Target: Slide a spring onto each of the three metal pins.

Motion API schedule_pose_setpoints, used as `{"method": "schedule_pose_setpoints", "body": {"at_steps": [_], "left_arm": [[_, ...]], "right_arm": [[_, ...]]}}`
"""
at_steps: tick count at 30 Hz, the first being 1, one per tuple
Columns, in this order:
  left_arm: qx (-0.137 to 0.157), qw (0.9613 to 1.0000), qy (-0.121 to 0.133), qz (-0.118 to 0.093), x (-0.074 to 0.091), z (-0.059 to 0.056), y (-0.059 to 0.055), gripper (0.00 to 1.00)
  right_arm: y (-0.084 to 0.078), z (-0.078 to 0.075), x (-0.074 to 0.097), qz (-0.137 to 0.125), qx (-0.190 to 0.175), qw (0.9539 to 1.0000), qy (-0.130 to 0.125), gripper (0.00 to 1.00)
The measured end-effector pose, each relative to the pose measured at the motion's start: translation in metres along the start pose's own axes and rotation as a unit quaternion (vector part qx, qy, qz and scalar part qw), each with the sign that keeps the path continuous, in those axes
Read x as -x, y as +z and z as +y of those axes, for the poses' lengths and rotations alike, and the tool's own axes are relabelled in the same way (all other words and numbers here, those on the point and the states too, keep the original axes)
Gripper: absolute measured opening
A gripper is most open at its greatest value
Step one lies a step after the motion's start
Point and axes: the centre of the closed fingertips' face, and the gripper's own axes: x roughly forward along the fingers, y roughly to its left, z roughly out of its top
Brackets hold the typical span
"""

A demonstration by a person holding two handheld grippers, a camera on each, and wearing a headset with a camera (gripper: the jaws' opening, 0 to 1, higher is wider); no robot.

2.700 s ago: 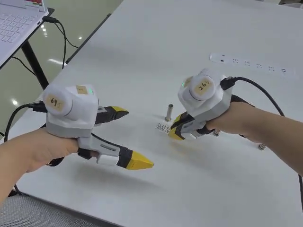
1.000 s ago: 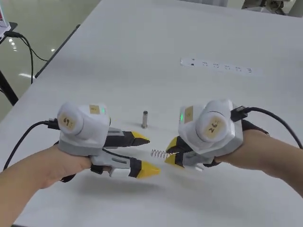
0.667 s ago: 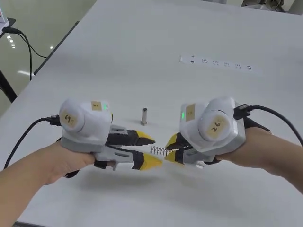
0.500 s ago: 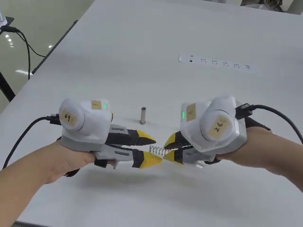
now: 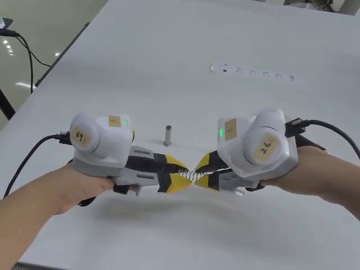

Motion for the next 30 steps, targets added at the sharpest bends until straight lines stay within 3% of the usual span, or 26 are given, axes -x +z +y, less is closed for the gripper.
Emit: {"method": "schedule_pose_setpoints", "body": {"at_steps": [24,30], "left_arm": [[-0.006,1.0,-0.004,0.0,0.001,-0.0039,0.0041,0.05],[-0.02,0.9997,-0.013,-0.001,0.0028,-0.0068,0.0062,0.03]], "right_arm": [[-0.0009,0.0018,0.0016,0.004,0.015,0.9999,0.0,0.08],[0.0,0.0033,0.003,-0.001,0.017,0.9998,0.004,0.08]]}}
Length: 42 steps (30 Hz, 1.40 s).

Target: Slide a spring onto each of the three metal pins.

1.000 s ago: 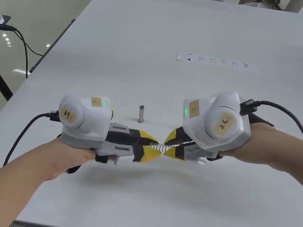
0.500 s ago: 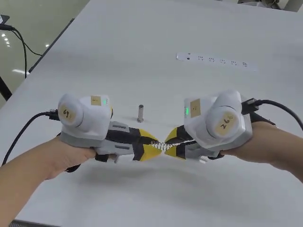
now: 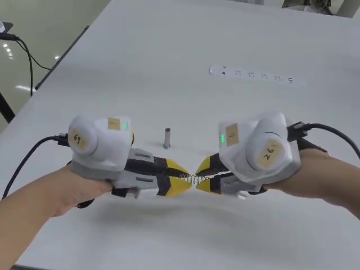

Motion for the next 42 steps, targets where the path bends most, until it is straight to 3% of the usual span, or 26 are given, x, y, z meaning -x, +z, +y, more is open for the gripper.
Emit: {"method": "schedule_pose_setpoints", "body": {"at_steps": [10,14,23,26,42], "left_arm": [[-0.008,0.9999,-0.009,-0.002,0.003,-0.001,0.004,0.02],[-0.008,0.9998,-0.015,0.0,0.004,-0.003,0.004,0.02],[-0.011,0.9992,-0.038,0.008,0.001,-0.007,0.0,0.02],[-0.011,0.9989,-0.043,0.013,0.0,-0.01,-0.002,0.02],[-0.012,0.9989,-0.039,0.022,0.001,-0.011,-0.006,0.02]], "right_arm": [[0.001,-0.002,0.004,-0.018,-0.024,0.9995,-0.003,0.09],[-0.006,0.0,0.005,-0.017,-0.031,0.9994,-0.004,0.17],[-0.011,0.009,0.006,-0.028,-0.038,0.9989,0.004,0.11],[-0.015,0.01,0.004,-0.02,-0.034,0.9992,0.003,0.08],[-0.008,0.01,0.01,-0.042,-0.021,0.9989,0.003,0.07]]}}
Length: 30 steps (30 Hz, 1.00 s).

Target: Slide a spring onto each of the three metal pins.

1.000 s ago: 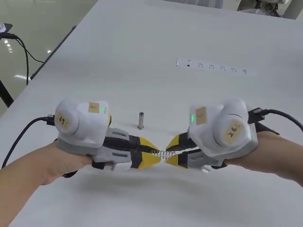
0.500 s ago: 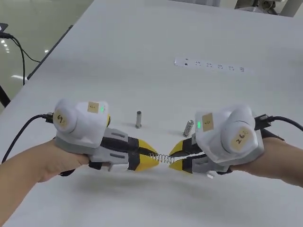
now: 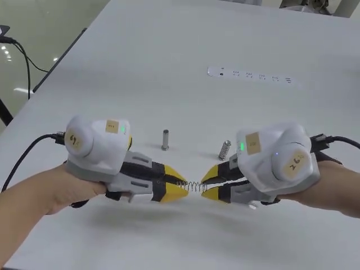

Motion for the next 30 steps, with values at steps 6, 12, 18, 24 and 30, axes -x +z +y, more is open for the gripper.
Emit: {"method": "schedule_pose_setpoints", "body": {"at_steps": [6,12,18,24,30], "left_arm": [[-0.001,1.0,0.002,0.005,0.0,0.0,-0.002,0.02],[-0.004,0.9999,0.004,0.013,-0.001,0.0,-0.006,0.02],[-0.009,0.9998,0.008,0.019,-0.002,0.0,-0.008,0.02],[-0.011,0.9997,0.007,0.019,-0.005,-0.002,-0.008,0.02],[-0.014,0.9997,0.006,0.02,-0.009,-0.004,-0.008,0.02]], "right_arm": [[0.005,0.0,0.005,-0.013,-0.002,0.9999,0.001,0.07],[0.012,-0.001,0.009,-0.031,-0.016,0.9994,0.005,0.07],[0.028,-0.004,0.013,-0.069,-0.044,0.9966,0.006,0.08],[0.041,-0.005,0.012,-0.096,-0.055,0.9939,0.003,0.08],[0.051,-0.004,0.008,-0.103,-0.041,0.9939,0.002,0.08]]}}
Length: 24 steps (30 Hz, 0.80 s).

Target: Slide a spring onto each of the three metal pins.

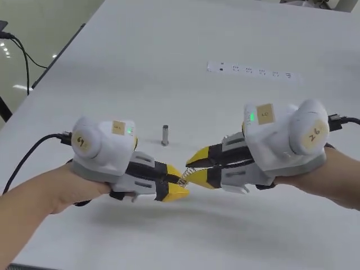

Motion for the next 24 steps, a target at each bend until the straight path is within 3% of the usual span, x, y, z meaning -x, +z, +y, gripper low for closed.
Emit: {"method": "schedule_pose_setpoints", "body": {"at_steps": [12,24], "left_arm": [[-0.004,1.0,0.003,-0.004,-0.0007,-0.0002,0.0047,0.02],[-0.007,0.9999,0.006,-0.01,0.0014,0.0014,0.0074,0.02]], "right_arm": [[0.0082,-0.0032,-0.0031,-0.013,0.007,0.9998,-0.012,0.08],[0.0093,-0.0072,0.0002,-0.039,-0.051,0.9978,-0.017,0.08]]}}
